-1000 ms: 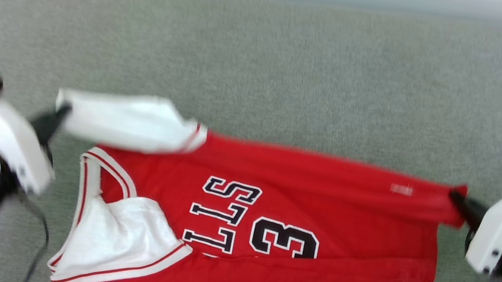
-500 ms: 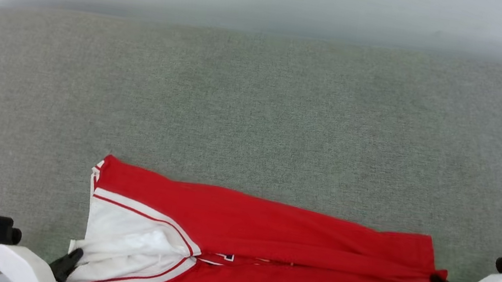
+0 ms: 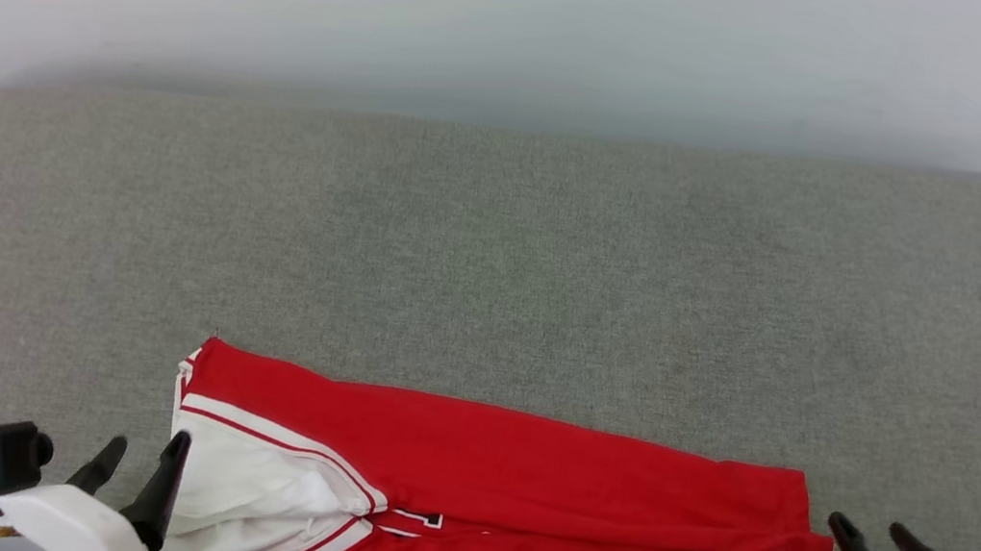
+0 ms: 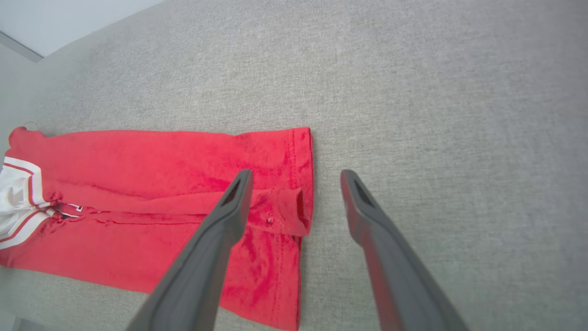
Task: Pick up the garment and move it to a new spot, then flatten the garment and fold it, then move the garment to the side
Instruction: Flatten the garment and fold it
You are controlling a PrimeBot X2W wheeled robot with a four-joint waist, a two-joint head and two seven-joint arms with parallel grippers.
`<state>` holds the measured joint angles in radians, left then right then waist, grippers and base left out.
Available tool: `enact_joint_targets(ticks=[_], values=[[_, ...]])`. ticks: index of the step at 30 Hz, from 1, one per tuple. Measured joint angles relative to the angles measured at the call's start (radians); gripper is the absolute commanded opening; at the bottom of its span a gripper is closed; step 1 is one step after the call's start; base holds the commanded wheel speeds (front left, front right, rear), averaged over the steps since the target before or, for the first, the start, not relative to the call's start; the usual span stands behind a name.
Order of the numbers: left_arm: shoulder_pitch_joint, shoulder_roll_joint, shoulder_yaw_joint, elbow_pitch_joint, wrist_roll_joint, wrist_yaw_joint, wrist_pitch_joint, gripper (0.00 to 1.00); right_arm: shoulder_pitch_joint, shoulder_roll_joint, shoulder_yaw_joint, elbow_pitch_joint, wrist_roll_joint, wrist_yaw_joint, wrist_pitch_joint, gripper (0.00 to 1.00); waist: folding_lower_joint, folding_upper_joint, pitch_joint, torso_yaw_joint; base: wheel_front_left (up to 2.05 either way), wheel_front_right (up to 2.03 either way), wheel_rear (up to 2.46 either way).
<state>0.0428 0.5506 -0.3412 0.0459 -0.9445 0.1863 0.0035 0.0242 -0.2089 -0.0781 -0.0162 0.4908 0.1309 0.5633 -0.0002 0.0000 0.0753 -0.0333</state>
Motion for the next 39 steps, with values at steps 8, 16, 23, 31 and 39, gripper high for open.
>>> enact_joint_targets(ticks=[8,16,23,31,39], values=[[-0.038,-0.025,-0.017,-0.116,0.129,0.047,-0.127,1.00,0.001,-0.017,-0.107,-0.060,-0.006,0.000,0.151,1.00,0.0000,0.0000,-0.043,0.006,0.00,0.00,0.00],[-0.093,-0.063,-0.016,-0.185,0.261,0.087,-0.243,1.00,-0.002,-0.011,-0.186,-0.065,-0.028,0.000,0.346,1.00,0.0001,0.0000,-0.028,0.054,0.00,0.00,0.00],[-0.128,-0.092,-0.009,-0.198,0.336,0.078,-0.262,1.00,-0.035,0.035,-0.169,0.007,-0.022,0.000,0.371,1.00,0.0002,0.0000,0.031,0.098,0.00,0.00,0.00],[-0.140,-0.112,0.019,-0.188,0.361,0.057,-0.264,1.00,-0.088,0.050,-0.108,0.152,0.021,0.000,0.380,1.00,0.0003,0.0000,0.088,0.128,0.00,0.00,0.00],[-0.139,-0.119,0.027,-0.165,0.374,0.050,-0.264,1.00,-0.110,0.021,-0.047,0.203,0.079,0.000,0.355,0.00,0.0003,0.0000,0.085,0.122,0.00,0.00,0.00]])
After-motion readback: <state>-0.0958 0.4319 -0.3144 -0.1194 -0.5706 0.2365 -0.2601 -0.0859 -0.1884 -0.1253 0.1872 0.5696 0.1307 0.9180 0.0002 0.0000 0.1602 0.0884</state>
